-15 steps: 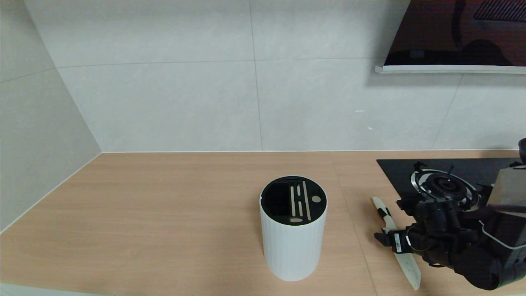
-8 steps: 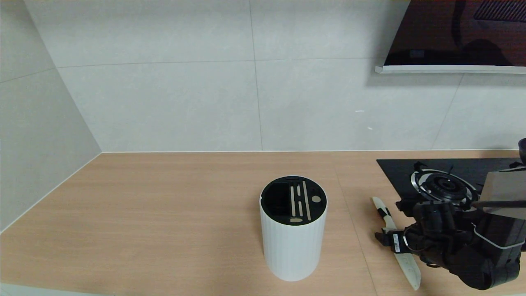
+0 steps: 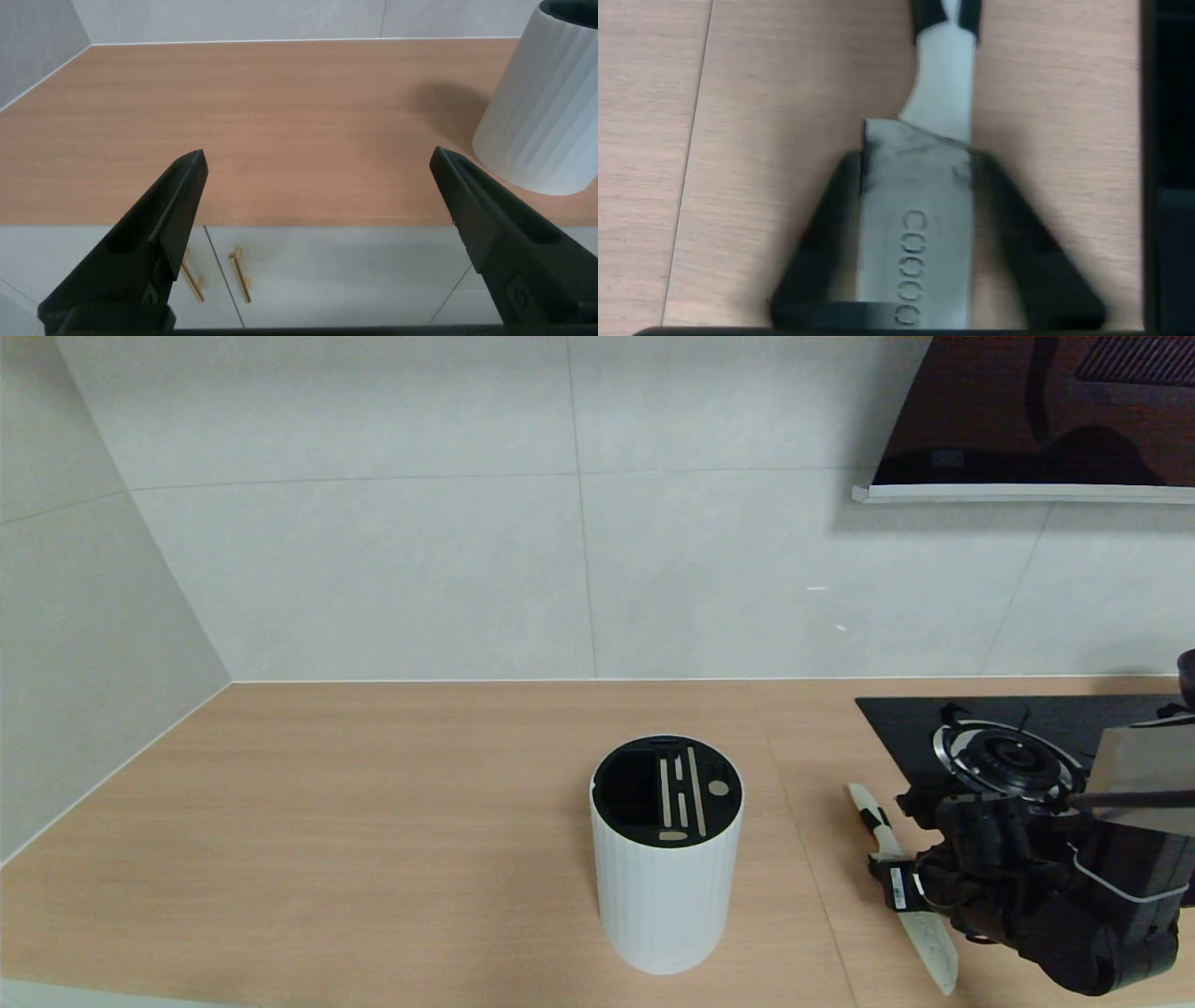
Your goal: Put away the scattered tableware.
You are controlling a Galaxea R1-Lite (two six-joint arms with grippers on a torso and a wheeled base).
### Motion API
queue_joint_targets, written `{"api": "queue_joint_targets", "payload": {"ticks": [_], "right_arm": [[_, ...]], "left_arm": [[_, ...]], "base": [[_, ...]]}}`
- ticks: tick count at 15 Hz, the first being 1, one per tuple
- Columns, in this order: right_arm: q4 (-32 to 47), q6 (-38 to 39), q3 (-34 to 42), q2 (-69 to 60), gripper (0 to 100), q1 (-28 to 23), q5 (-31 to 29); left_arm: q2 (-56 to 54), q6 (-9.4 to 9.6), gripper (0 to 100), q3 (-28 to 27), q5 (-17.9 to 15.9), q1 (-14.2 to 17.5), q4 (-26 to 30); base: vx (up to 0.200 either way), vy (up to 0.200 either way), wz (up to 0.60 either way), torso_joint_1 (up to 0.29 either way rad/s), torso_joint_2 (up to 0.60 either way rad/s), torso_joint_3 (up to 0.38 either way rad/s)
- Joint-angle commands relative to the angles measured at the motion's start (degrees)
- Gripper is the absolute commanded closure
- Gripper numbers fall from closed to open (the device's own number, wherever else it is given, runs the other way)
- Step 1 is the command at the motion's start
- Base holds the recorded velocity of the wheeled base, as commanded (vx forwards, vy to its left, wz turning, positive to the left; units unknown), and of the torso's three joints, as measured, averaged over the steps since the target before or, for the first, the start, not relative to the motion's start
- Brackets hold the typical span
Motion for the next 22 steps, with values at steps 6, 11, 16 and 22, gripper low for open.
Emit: {"api": "queue_joint_targets", "payload": {"ticks": [6, 11, 16, 22], "right_arm": [[0.1, 0.0, 0.4, -2.8, 100, 0.1, -0.2], [0.6, -0.1, 1.8, -10.1, 100, 0.7, -1.7], [2.1, 0.0, 3.4, -19.0, 100, 2.8, -1.8], [2.4, -0.1, 3.8, -26.6, 100, 5.0, -1.9]], "left_arm": [[0.0, 0.11, 0, 0.0, 0.0, 0.0, 0.0], [0.0, 0.11, 0, 0.0, 0.0, 0.0, 0.0], [0.0, 0.20, 0, 0.0, -0.1, 0.0, -0.1], [1.1, -0.07, 0, -5.3, -1.8, -0.1, 1.9]], "base": [[0.000, 0.000, 0.00, 0.000, 0.00, 0.000], [0.000, 0.000, 0.00, 0.000, 0.00, 0.000], [0.000, 0.000, 0.00, 0.000, 0.00, 0.000], [0.000, 0.000, 0.00, 0.000, 0.00, 0.000]]}}
